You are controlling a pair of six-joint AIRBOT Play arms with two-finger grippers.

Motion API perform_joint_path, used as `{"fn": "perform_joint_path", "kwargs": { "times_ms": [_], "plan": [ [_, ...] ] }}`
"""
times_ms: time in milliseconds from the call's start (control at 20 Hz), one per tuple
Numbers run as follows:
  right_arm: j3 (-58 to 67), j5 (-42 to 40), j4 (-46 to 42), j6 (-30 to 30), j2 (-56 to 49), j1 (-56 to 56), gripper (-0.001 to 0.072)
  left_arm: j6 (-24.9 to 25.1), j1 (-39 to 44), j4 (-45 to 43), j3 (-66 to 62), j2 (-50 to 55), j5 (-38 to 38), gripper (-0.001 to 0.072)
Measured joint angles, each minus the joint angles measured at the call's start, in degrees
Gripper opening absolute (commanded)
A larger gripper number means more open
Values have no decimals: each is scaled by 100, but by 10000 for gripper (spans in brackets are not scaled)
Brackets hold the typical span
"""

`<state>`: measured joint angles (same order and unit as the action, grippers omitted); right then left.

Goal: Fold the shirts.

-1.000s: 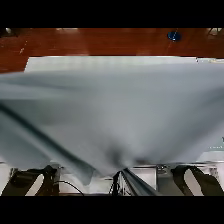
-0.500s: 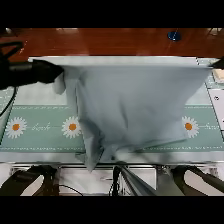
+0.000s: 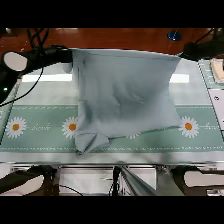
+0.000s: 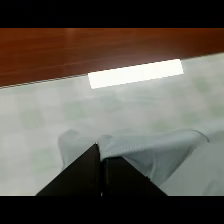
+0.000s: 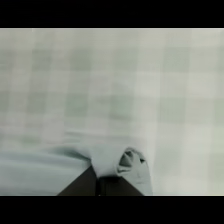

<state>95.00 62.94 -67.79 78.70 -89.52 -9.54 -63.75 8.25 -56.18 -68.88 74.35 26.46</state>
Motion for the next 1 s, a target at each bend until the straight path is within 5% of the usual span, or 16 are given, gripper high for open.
{"fn": "perform_joint_path", "kwargs": {
  "times_ms": [350,400,500,550,750,1000],
  "plan": [
    [0,68,-55,61,-1193,197,28,52,238,-35,-22,916,236,29],
    [-2,105,-48,63,-1268,238,84,59,304,-35,-22,1001,328,84],
    [0,175,17,74,-1329,299,463,61,391,-33,-33,1084,442,551],
    [0,227,48,72,-1314,306,526,48,396,-33,-61,1088,531,588],
    [50,713,-245,-26,-844,118,529,-345,-118,-308,-501,793,1495,588],
    [79,1276,-925,24,-9,-721,525,-988,-1539,-730,-529,-17,4118,588]
  ]
}}
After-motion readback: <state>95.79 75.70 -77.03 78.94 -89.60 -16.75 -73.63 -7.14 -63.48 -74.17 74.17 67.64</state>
